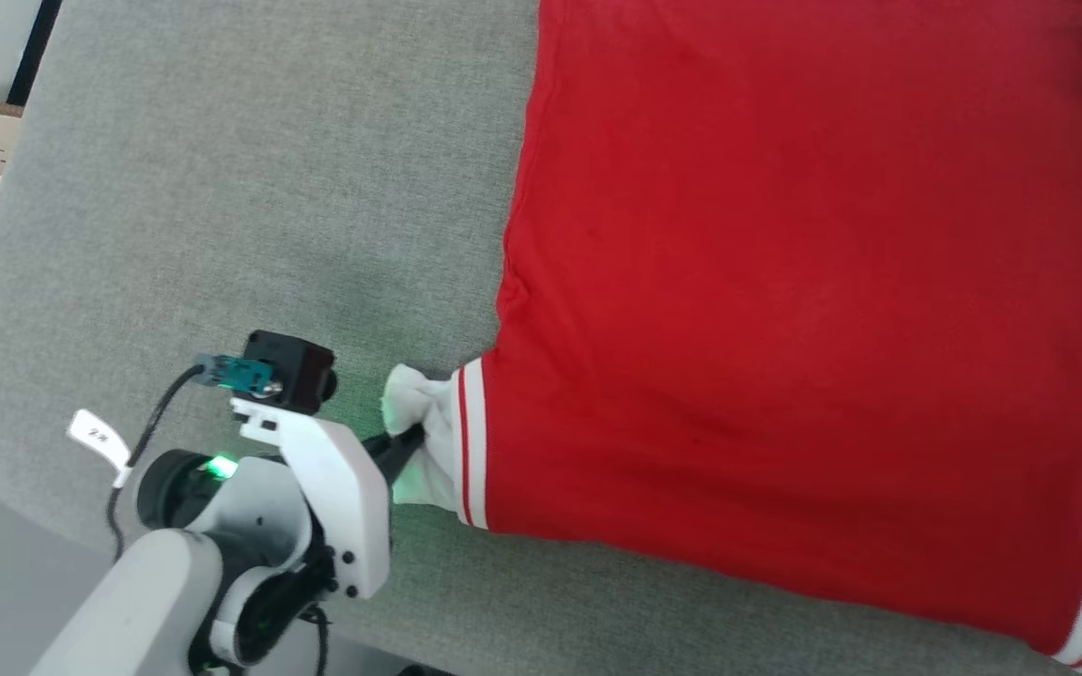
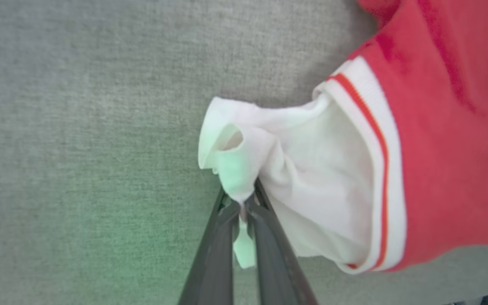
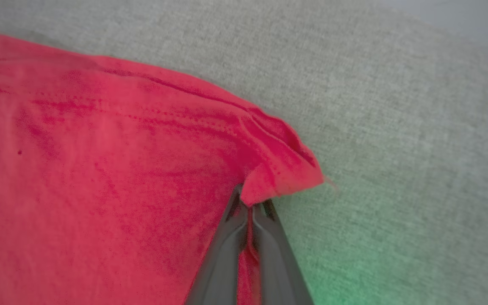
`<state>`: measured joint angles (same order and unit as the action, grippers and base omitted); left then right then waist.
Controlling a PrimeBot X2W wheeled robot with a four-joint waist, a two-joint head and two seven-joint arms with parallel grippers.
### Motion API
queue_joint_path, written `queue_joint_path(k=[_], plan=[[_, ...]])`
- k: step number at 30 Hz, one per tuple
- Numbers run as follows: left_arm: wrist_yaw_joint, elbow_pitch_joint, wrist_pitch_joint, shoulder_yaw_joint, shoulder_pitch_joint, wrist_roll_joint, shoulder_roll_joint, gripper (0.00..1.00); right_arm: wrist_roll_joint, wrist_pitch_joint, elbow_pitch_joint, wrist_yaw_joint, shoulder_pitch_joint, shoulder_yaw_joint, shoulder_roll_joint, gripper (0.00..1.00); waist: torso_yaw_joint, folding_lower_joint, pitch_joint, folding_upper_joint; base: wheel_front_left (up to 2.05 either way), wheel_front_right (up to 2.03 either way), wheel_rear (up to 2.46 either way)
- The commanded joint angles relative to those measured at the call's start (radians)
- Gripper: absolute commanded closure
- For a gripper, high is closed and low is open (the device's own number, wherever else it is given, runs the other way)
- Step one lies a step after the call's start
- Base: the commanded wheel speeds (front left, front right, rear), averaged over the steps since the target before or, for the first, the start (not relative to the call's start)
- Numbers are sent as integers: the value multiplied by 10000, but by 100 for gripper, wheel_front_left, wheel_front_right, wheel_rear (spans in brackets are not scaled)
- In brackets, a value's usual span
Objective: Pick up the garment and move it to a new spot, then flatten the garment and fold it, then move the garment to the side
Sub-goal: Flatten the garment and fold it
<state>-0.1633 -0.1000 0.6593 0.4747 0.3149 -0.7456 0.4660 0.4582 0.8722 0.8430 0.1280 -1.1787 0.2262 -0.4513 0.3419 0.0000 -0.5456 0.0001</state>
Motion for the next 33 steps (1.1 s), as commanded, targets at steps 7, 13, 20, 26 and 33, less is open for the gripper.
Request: queue_joint_path(k=[7,13,20,26,33], plan=[[-312,202,-230,-439,-311,100,433,100,962,462,-1089,25,1483,1083,-487,100,-955,0,448,-1,0,0,0],[-264,138,-482,-574,-442,116,579,100,2124,195,-3107,23,2832,1250,-1301,100,-1749,0,817,-1,0,0,0],[-109,623,-1009,-771,-425,165,701,100,2895,-18,-5556,25,5620,661,-1594,100,-2626,0,1302,-1,0,0,0],[67,1006,-1316,-817,-410,44,596,100,3081,257,-6829,25,7492,-65,-1342,100,-2914,0,1568,-1,0,0,0],[308,1496,-1658,-795,-317,-34,483,100,2691,824,-8464,25,10181,-1168,-521,100,-3047,0,1729,-1,0,0,0]])
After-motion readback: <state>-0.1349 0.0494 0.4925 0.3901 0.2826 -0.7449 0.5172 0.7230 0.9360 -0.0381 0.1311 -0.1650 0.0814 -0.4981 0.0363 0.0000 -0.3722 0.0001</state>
